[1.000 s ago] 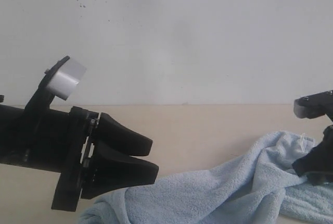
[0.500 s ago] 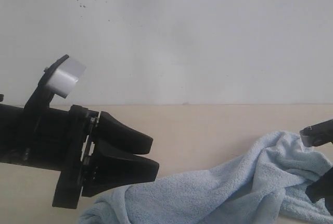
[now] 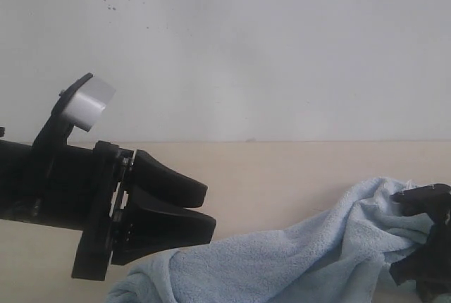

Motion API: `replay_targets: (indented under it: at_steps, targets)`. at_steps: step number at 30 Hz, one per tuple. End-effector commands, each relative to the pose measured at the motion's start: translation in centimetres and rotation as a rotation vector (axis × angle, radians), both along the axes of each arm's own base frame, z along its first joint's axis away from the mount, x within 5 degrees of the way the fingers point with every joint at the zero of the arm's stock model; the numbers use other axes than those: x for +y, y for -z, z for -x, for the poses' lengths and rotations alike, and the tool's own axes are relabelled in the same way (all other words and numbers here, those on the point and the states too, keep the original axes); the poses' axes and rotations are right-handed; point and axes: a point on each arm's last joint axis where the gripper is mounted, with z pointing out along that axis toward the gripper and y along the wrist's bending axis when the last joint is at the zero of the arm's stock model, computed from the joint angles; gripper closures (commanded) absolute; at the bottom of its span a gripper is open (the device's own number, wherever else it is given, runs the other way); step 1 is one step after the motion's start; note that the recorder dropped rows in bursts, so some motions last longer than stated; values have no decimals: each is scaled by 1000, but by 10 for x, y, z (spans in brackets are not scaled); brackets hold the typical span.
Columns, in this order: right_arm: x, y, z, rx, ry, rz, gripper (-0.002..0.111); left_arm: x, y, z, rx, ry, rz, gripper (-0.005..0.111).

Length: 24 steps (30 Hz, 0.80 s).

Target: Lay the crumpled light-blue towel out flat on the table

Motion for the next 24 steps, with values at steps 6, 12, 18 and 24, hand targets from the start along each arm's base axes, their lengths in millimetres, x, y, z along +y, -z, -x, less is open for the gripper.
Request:
replay_targets:
  at_steps: [6,12,18,24]
  targets:
    - [1,5,-1,4,25,-17,108,-2,-1,2,18,9,22,49]
    - [1,-65,-6,-187,42,-30,108,-2,-1,2,18,7,22,49]
    - [-9,-191,12,-622,-19,69,108,-2,1,2,11,19,2,49]
    - [-28,-222,35,-708,126,211,108,3,15,5,-108,96,-177,49]
